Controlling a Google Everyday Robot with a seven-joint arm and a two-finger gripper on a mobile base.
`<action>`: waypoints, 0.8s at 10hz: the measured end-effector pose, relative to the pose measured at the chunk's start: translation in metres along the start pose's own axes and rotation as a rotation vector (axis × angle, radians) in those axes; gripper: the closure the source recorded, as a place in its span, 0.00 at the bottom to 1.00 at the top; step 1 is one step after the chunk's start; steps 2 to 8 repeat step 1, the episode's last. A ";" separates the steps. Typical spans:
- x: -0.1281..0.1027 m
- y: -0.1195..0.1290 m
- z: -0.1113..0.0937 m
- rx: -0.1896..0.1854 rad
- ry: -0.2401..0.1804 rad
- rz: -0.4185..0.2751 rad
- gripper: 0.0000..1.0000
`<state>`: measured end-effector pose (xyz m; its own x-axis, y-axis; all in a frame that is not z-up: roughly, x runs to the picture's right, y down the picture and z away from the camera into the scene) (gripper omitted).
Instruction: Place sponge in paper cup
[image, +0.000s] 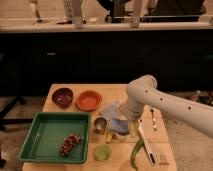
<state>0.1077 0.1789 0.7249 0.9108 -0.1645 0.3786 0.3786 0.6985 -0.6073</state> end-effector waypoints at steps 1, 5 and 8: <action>0.000 0.000 0.000 0.000 0.000 0.000 0.20; 0.000 0.000 0.000 0.000 0.000 0.000 0.20; 0.000 0.000 0.000 0.000 0.000 0.000 0.20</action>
